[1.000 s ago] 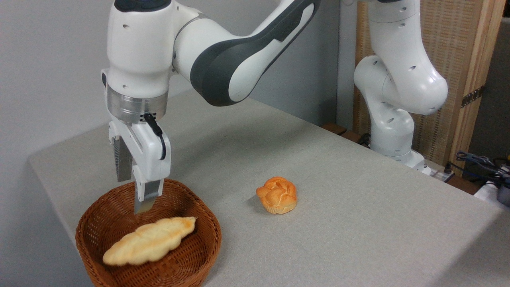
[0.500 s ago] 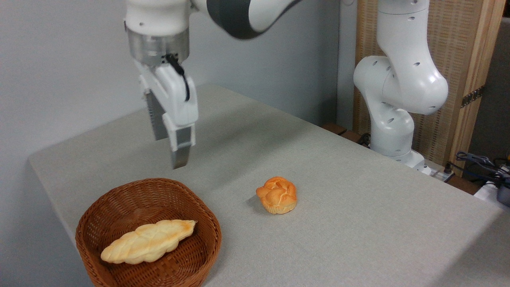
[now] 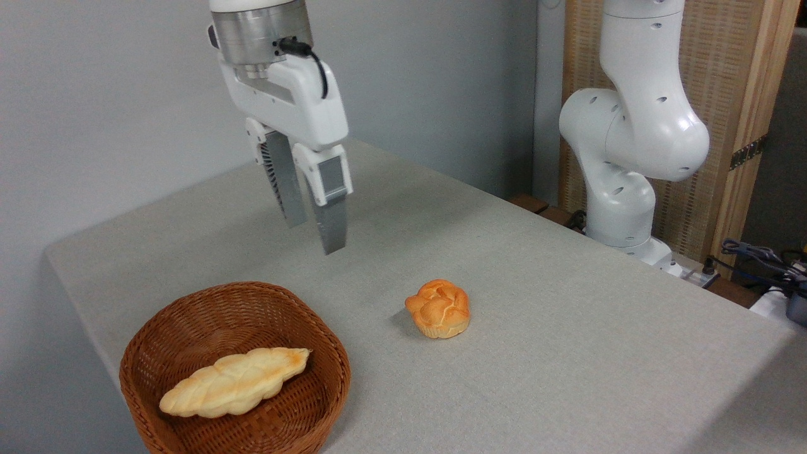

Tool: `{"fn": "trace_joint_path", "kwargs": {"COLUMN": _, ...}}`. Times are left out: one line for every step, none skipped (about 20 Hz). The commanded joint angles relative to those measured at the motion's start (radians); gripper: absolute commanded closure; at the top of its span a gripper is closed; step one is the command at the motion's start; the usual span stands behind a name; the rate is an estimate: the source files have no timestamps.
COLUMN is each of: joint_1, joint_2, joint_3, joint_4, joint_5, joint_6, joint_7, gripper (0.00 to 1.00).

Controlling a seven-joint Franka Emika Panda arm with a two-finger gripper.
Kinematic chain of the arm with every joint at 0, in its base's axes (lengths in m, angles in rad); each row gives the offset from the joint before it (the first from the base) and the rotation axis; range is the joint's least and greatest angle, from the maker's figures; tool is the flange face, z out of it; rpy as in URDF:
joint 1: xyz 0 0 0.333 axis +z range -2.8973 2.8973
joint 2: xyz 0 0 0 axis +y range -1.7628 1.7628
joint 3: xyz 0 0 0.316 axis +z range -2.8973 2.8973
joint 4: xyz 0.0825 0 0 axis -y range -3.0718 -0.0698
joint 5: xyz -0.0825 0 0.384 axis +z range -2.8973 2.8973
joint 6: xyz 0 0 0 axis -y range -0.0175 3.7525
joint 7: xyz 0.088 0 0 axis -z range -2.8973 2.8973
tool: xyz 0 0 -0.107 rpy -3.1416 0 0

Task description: Put bread into the basket

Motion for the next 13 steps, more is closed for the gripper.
{"fn": "trace_joint_path", "kwargs": {"joint_1": 0.045, "joint_2": -0.039, "joint_3": 0.004, "joint_4": -0.007, "joint_5": 0.011, "joint_6": -0.044, "joint_7": -0.013, "gripper": 0.00}}
{"fn": "trace_joint_path", "kwargs": {"joint_1": 0.048, "joint_2": -0.039, "joint_3": 0.004, "joint_4": -0.007, "joint_5": 0.011, "joint_6": -0.044, "joint_7": -0.019, "gripper": 0.00}}
{"fn": "trace_joint_path", "kwargs": {"joint_1": 0.048, "joint_2": -0.039, "joint_3": 0.004, "joint_4": -0.007, "joint_5": 0.011, "joint_6": -0.044, "joint_7": -0.034, "gripper": 0.00}}
{"fn": "trace_joint_path", "kwargs": {"joint_1": 0.048, "joint_2": -0.039, "joint_3": 0.004, "joint_4": -0.007, "joint_5": 0.011, "joint_6": -0.044, "joint_7": -0.051, "gripper": 0.00}}
{"fn": "trace_joint_path", "kwargs": {"joint_1": 0.048, "joint_2": -0.039, "joint_3": 0.004, "joint_4": -0.007, "joint_5": 0.011, "joint_6": -0.044, "joint_7": -0.053, "gripper": 0.00}}
{"fn": "trace_joint_path", "kwargs": {"joint_1": 0.048, "joint_2": -0.039, "joint_3": 0.004, "joint_4": -0.007, "joint_5": 0.009, "joint_6": -0.044, "joint_7": -0.053, "gripper": 0.00}}
{"fn": "trace_joint_path", "kwargs": {"joint_1": 0.048, "joint_2": -0.039, "joint_3": 0.004, "joint_4": -0.006, "joint_5": 0.009, "joint_6": -0.044, "joint_7": -0.054, "gripper": 0.00}}
{"fn": "trace_joint_path", "kwargs": {"joint_1": 0.048, "joint_2": -0.039, "joint_3": 0.004, "joint_4": -0.006, "joint_5": 0.009, "joint_6": -0.044, "joint_7": -0.056, "gripper": 0.00}}
{"fn": "trace_joint_path", "kwargs": {"joint_1": 0.048, "joint_2": -0.039, "joint_3": 0.004, "joint_4": -0.006, "joint_5": 0.009, "joint_6": -0.044, "joint_7": -0.054, "gripper": 0.00}}
{"fn": "trace_joint_path", "kwargs": {"joint_1": 0.048, "joint_2": -0.039, "joint_3": 0.004, "joint_4": -0.006, "joint_5": 0.009, "joint_6": -0.044, "joint_7": -0.050, "gripper": 0.00}}
{"fn": "trace_joint_path", "kwargs": {"joint_1": 0.048, "joint_2": -0.039, "joint_3": 0.004, "joint_4": -0.007, "joint_5": 0.009, "joint_6": -0.044, "joint_7": -0.045, "gripper": 0.00}}
{"fn": "trace_joint_path", "kwargs": {"joint_1": 0.048, "joint_2": -0.039, "joint_3": 0.004, "joint_4": -0.006, "joint_5": 0.009, "joint_6": -0.044, "joint_7": -0.045, "gripper": 0.00}}
{"fn": "trace_joint_path", "kwargs": {"joint_1": 0.048, "joint_2": -0.039, "joint_3": 0.004, "joint_4": -0.006, "joint_5": 0.009, "joint_6": -0.044, "joint_7": -0.050, "gripper": 0.00}}
